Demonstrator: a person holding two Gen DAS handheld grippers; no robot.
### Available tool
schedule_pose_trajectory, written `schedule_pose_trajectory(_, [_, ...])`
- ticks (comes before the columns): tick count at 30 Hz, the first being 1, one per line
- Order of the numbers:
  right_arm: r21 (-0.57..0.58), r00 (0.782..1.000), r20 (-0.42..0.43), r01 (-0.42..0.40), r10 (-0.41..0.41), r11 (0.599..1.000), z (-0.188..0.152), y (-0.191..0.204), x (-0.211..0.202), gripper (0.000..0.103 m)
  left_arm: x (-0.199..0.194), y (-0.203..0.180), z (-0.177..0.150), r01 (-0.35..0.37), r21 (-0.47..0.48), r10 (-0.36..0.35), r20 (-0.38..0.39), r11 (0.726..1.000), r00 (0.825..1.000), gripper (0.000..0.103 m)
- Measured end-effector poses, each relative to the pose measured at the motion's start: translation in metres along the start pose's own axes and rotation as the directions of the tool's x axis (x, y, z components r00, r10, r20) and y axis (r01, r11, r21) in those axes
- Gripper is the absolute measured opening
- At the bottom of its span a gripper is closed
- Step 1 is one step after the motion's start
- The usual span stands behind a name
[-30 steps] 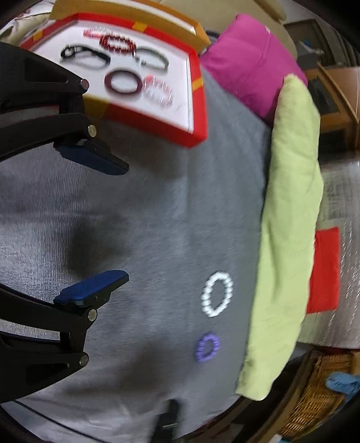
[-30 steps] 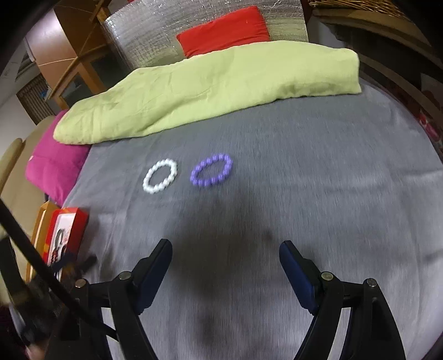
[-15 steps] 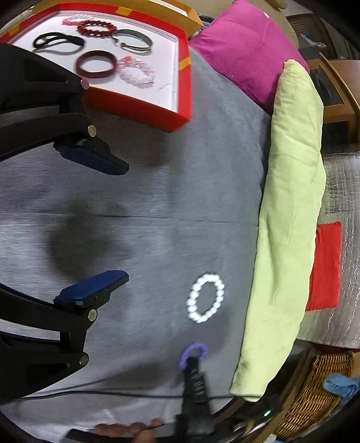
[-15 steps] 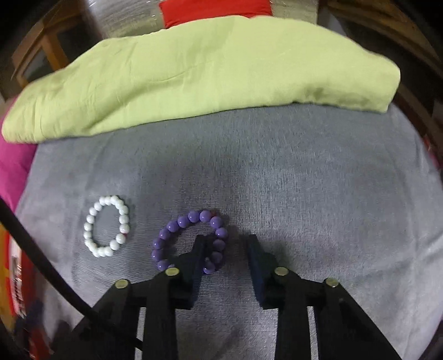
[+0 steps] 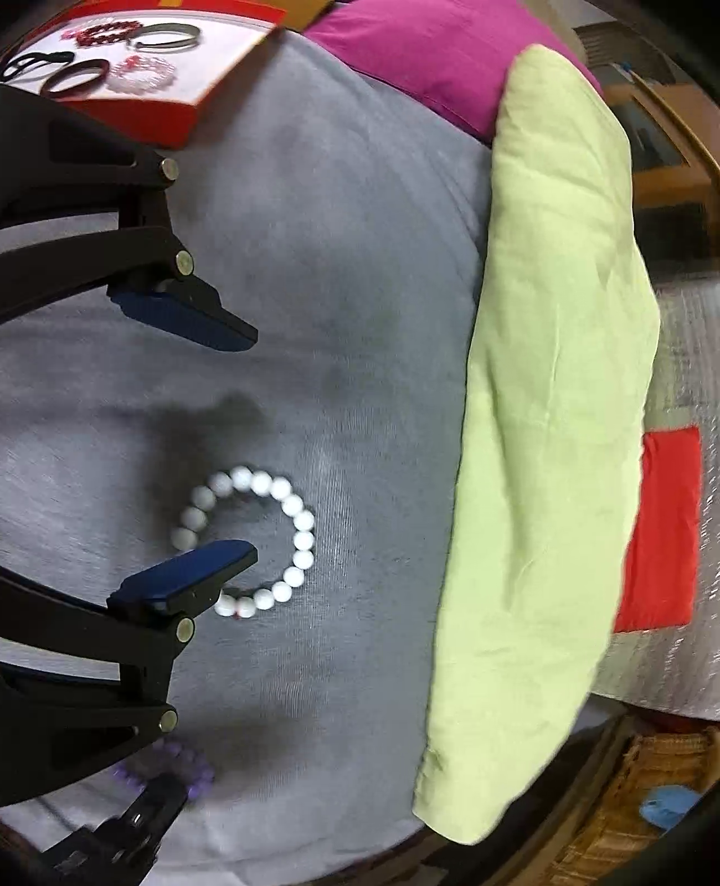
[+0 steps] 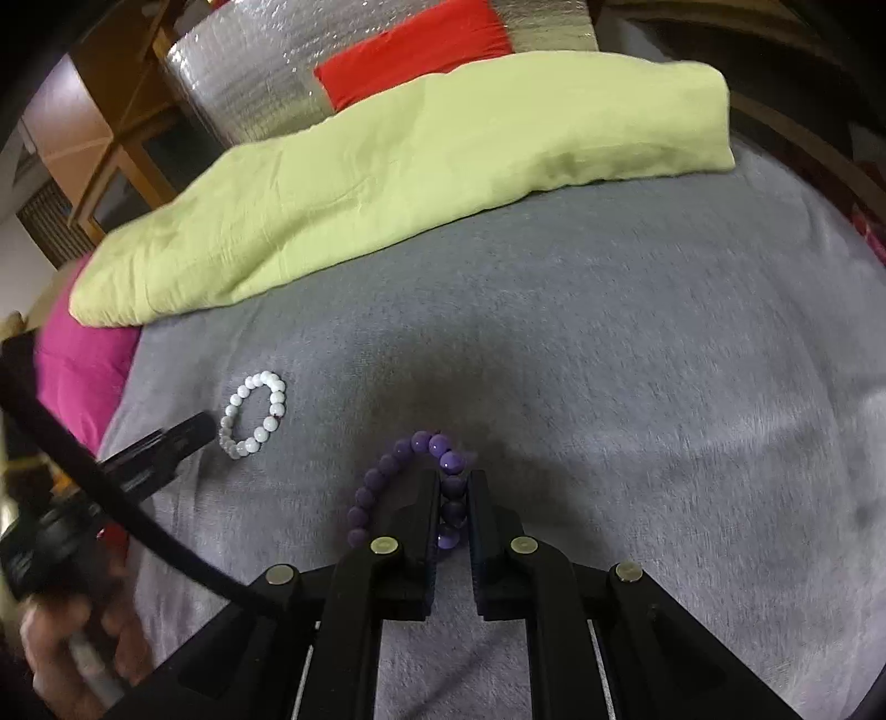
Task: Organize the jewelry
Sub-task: 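Grasp the white bead bracelet with the left gripper while the right grasps the purple bracelet, then carry the white bead bracelet with the left gripper while the right carries the purple bracelet to the tray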
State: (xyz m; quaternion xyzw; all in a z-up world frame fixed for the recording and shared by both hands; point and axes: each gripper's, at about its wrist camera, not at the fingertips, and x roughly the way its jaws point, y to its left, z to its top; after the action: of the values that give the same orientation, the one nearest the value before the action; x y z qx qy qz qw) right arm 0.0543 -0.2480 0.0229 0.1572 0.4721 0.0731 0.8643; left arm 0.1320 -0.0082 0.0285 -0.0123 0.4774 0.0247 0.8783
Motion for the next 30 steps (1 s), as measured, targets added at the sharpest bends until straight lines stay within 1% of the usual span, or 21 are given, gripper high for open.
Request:
schedule_pose_trajectory(1, [0.005,1.000,0.004,-0.013,0.013,1.000,0.001,-0.001,-0.002,0.010,0.006,-0.003,0.000,-0.003,0.009,0.004,-0.017,1.000,1.000,0.057])
schedule_pose_trajectory(2, [0.002,1.000,0.011,-0.022,0.022,1.000,0.001,0.000,-0.002,0.010,0.014,-0.007,-0.001,-0.003,0.023,0.004,-0.043,1.000,0.999,0.050])
schedule_pose_trajectory(3, [-0.001,1.000,0.013,-0.027,0.027,1.000,0.002,0.000,-0.004,0.010,0.014,-0.009,-0.003,-0.007,0.032,0.008,-0.026,0.999,1.000,0.044])
schedule_pose_trajectory(4, [-0.003,0.999,0.012,-0.037,0.037,0.999,0.002,0.000,-0.003,0.010,0.013,-0.012,-0.003,-0.018,0.049,0.018,-0.009,0.999,1.000,0.018])
schedule_pose_trajectory(5, [0.004,0.999,0.007,-0.047,0.047,0.999,0.002,0.000,0.000,0.010,0.012,-0.016,-0.004,-0.029,0.075,0.030,-0.014,0.997,0.999,0.010])
schedule_pose_trajectory(6, [0.008,0.999,0.002,-0.053,0.053,0.999,0.004,0.000,0.004,0.010,0.010,-0.018,-0.005,-0.035,0.081,0.036,-0.011,0.996,0.999,0.009])
schedule_pose_trajectory(9, [0.023,0.998,0.003,-0.070,0.070,0.997,0.003,-0.002,0.004,0.010,-0.002,-0.016,-0.014,-0.013,0.091,0.013,-0.004,0.996,1.000,0.009])
schedule_pose_trajectory(13, [0.025,0.996,0.038,-0.085,0.084,0.996,0.002,0.001,-0.010,0.010,-0.028,-0.012,-0.036,-0.018,0.106,0.015,0.030,0.994,0.999,0.009])
schedule_pose_trajectory(17, [0.035,0.994,0.045,-0.100,0.099,0.994,-0.017,0.009,-0.024,0.010,-0.060,-0.009,-0.056,-0.023,0.110,0.015,0.068,0.994,0.998,0.009])
schedule_pose_trajectory(22, [0.029,0.994,0.038,-0.102,0.101,0.994,-0.042,0.021,-0.043,0.010,-0.097,-0.007,-0.076,0.001,0.104,-0.011,0.095,0.995,0.995,0.009])
schedule_pose_trajectory(26, [-0.005,0.993,0.059,-0.102,0.102,0.995,-0.051,0.039,-0.067,0.010,-0.124,-0.005,-0.090,0.015,0.099,-0.027,0.117,0.995,0.993,0.009])
schedule_pose_trajectory(30, [-0.041,0.991,0.079,-0.105,0.108,0.994,-0.058,0.059,-0.088,0.010,-0.142,0.004,-0.099,0.025,0.086,-0.037,0.135,0.996,0.990,0.009])
